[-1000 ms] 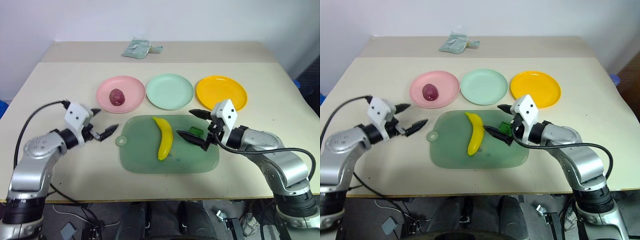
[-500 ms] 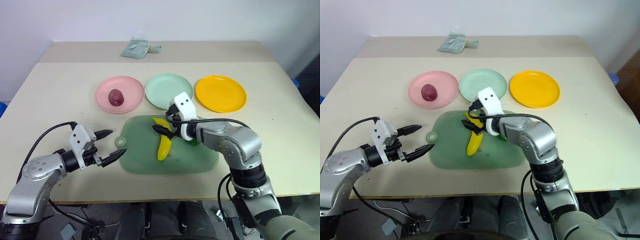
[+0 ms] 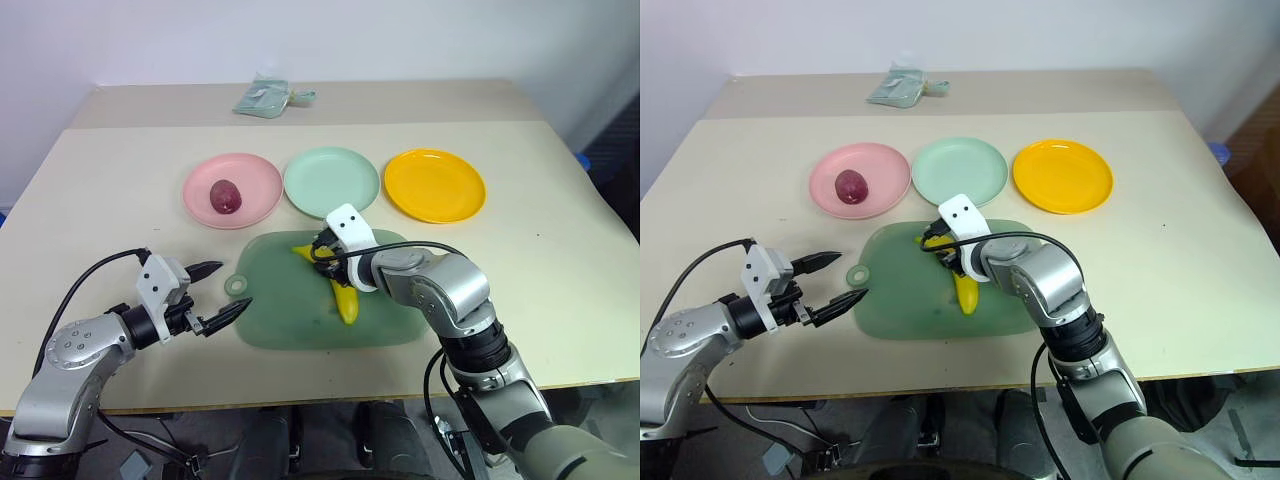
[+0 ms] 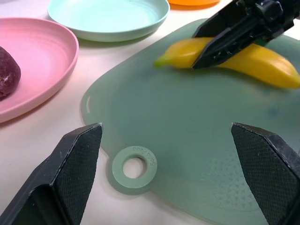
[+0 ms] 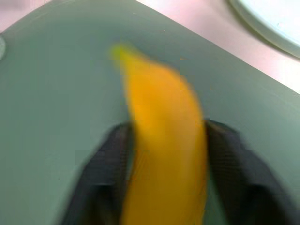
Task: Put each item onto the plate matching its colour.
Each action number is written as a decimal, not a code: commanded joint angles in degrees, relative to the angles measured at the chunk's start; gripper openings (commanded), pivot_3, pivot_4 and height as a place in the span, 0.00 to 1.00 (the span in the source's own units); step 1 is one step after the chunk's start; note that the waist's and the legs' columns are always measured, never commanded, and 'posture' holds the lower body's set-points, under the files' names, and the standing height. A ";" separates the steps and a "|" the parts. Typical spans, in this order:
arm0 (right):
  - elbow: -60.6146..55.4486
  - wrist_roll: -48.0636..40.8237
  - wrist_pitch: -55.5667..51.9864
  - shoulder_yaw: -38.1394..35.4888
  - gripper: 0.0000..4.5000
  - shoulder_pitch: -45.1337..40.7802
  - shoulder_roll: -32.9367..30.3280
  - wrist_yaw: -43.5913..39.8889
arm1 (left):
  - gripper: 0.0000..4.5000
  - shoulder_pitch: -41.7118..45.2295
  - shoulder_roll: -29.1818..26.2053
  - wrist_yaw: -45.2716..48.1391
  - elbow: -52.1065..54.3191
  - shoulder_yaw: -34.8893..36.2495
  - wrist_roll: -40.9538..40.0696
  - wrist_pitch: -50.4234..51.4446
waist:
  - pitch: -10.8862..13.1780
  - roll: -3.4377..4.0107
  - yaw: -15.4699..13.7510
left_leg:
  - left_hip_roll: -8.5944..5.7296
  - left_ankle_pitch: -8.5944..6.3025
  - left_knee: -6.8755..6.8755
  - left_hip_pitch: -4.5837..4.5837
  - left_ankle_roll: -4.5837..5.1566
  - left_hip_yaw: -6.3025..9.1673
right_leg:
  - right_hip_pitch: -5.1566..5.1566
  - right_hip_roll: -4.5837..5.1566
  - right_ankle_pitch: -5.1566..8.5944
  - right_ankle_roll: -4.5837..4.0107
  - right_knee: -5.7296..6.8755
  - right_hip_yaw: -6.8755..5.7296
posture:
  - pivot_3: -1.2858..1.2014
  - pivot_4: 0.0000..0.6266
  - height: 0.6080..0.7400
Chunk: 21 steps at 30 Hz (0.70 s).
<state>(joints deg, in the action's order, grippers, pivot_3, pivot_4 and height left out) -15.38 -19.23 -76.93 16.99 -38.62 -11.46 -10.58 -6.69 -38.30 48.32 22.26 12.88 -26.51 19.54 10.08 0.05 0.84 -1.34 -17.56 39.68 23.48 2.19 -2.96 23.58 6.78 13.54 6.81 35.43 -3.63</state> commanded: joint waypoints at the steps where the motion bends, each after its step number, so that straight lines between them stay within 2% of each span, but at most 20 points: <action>1: -0.22 0.84 1.89 -0.07 0.37 -1.53 1.00 -0.51 | 1.00 0.03 0.07 -0.19 1.40 1.25 -0.71 -1.20 | 0.00 0.00 -0.06 | 0.00 0.00 0.00 0.00 0.00 0.00 | 0.00 0.00 0.00 0.00 0.00 0.00 | 0.52 0.24 1.00; 8: -3.73 -2.79 6.55 -7.01 0.37 -7.22 5.65 -3.95 | 1.00 0.13 0.34 -0.05 1.53 0.68 -0.82 -1.40 | 0.02 0.03 0.13 | 0.03 0.01 -0.05 0.00 -0.02 -0.01 | 0.03 -0.04 0.00 0.00 0.03 0.00 | 0.52 0.24 1.00; 10: -2.59 -2.52 7.45 -9.84 0.37 -9.30 5.52 -3.47 | 1.00 0.25 0.55 -0.07 1.84 0.37 -0.97 -1.31 | 0.01 0.02 -0.07 | 0.02 0.01 -0.05 0.00 -0.02 -0.01 | 0.02 -0.04 0.00 0.01 0.06 0.00 | 0.52 0.24 1.00; 12: 1.19 0.31 10.98 -12.01 0.37 -12.09 2.26 -2.52 | 1.00 0.32 0.90 -0.01 2.62 -0.31 -1.42 -0.95 | 0.01 0.01 -0.25 | 0.01 0.01 -0.04 0.00 -0.02 0.02 | -0.01 -0.03 0.00 0.01 0.05 -0.02 | 0.52 0.24 1.00; 14: 8.22 3.17 15.51 -15.51 0.37 -15.50 -1.53 -0.82 | 1.00 0.42 1.47 0.00 3.55 -1.41 -1.70 -0.62 | 0.00 0.00 -0.29 | -0.04 0.01 -0.04 0.00 -0.01 0.03 | -0.02 0.00 0.00 0.01 0.02 -0.01 | 0.52 0.24 1.00; 17: 26.27 7.13 22.30 -21.14 0.37 -20.85 -7.71 3.23 | 1.00 1.04 2.59 -0.15 4.38 -3.43 -1.69 -0.31 | 0.01 0.01 -0.21 | -0.06 0.01 -0.04 0.00 -0.02 0.03 | -0.04 0.01 0.00 0.01 -0.02 -0.01 | 0.52 0.24 1.00; 21: 45.51 10.78 30.69 -20.69 0.37 -24.34 -12.04 1.98 | 1.00 3.04 3.92 -0.28 3.90 -6.21 -0.94 -0.46 | 0.01 0.02 0.25 | -0.04 0.04 -0.22 -0.03 -0.04 -0.09 | -0.02 -0.02 0.00 0.00 -0.05 0.01 | 0.52 0.24 1.00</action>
<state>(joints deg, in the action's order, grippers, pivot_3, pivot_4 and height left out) 25.76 -9.58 -50.08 -4.08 -61.14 -23.87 -7.74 -4.65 -34.59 48.23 24.81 7.42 -27.03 19.60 10.09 0.07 1.09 -1.37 -17.49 39.35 23.42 2.11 -3.11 23.58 6.76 13.54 6.81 35.34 -3.60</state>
